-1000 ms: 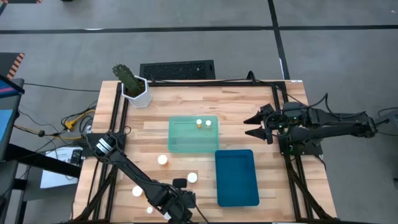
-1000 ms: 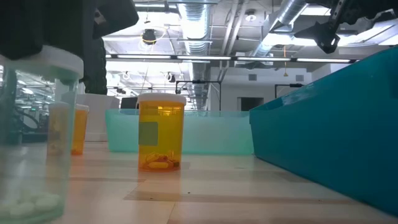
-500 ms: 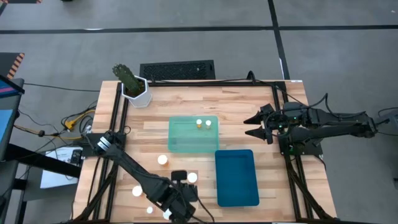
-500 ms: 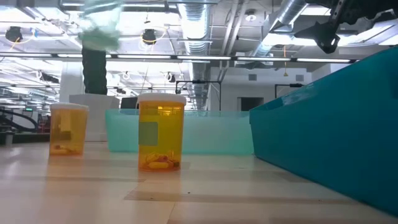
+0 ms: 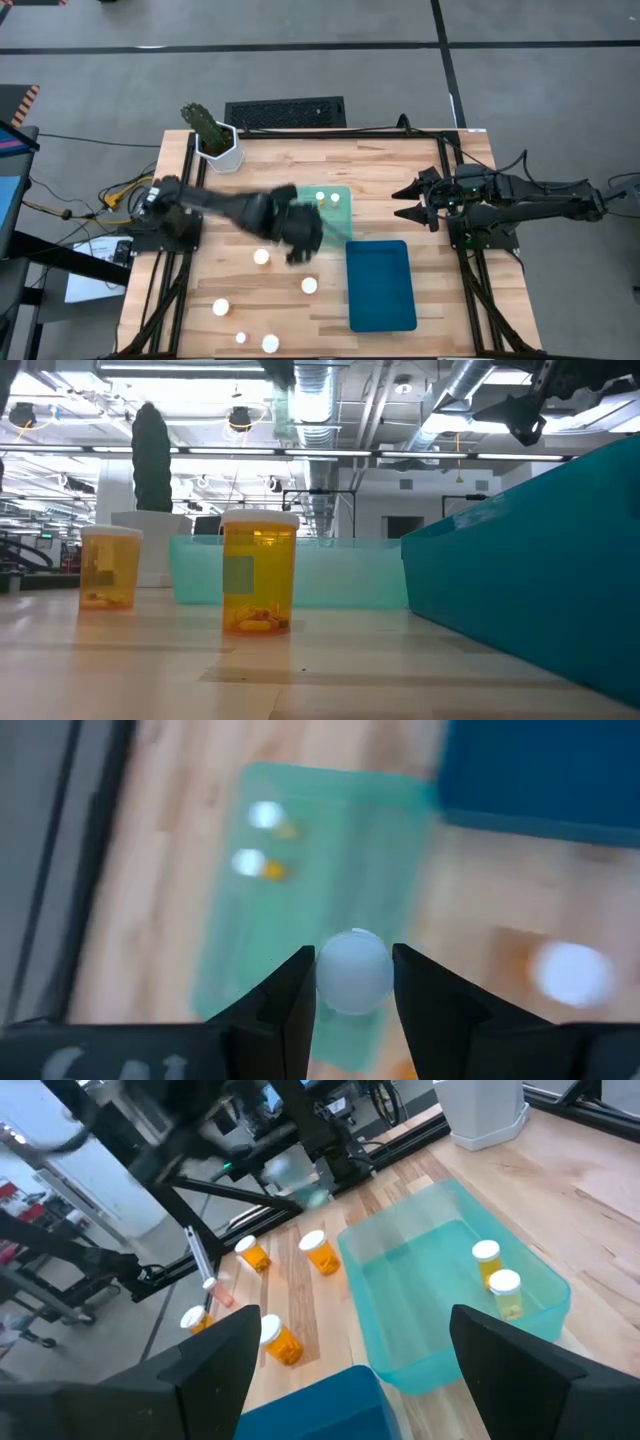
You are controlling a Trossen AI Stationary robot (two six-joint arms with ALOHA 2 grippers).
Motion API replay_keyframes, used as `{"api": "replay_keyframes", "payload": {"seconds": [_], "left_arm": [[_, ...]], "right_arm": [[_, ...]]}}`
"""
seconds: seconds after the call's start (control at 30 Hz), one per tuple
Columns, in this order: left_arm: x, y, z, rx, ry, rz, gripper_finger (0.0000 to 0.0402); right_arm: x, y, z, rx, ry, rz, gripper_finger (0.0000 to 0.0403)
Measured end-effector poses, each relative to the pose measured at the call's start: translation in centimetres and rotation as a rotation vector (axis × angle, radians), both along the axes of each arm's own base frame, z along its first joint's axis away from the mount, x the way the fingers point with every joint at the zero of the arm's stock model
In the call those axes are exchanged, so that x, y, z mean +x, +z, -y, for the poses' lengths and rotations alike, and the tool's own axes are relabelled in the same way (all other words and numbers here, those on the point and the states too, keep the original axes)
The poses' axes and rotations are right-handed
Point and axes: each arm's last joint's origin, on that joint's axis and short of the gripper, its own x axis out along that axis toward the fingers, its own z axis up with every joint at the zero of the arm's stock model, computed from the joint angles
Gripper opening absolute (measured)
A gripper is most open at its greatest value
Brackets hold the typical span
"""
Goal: Pick and place medicine bottles into bin by pill shape (circle, oval)
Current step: Put the blue pill bottle into the light blue bin
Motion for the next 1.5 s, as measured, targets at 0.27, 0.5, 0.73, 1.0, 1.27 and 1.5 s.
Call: {"api": "replay_keyframes", "payload": {"seconds": [0.27, 0.5, 0.73, 1.0, 1.27, 1.5], "left_arm": [[1.6, -5.5, -9.2, -0.100, -0.011, -0.038, 0.0114], [0.5, -11.3, -13.2, -0.086, 0.024, -0.014, 0.0114], [-0.3, -14.1, -14.4, -0.080, -0.006, 0.003, 0.0114], [-0.4, -15.4, -14.4, -0.079, -0.092, 0.008, 0.0114], [-0.9, -16.5, -14.8, -0.080, -0.097, -0.002, 0.0114], [-0.7, -16.8, -14.7, -0.086, -0.126, -0.009, 0.0114]], "right_arm": [[0.0, 0.0, 0.0, -0.007, -0.002, -0.004, 0.0333], [0.0, -0.1, 0.0, -0.008, -0.002, -0.006, 0.0333], [0.0, -0.1, 0.1, -0.001, -0.007, -0.006, 0.0333], [0.0, 0.0, 0.6, 0.026, -0.058, -0.003, 0.0333], [-0.1, 0.0, 1.2, 0.026, -0.096, -0.003, 0.0333], [-0.1, 0.0, 1.4, 0.027, -0.113, -0.003, 0.0333]]}}
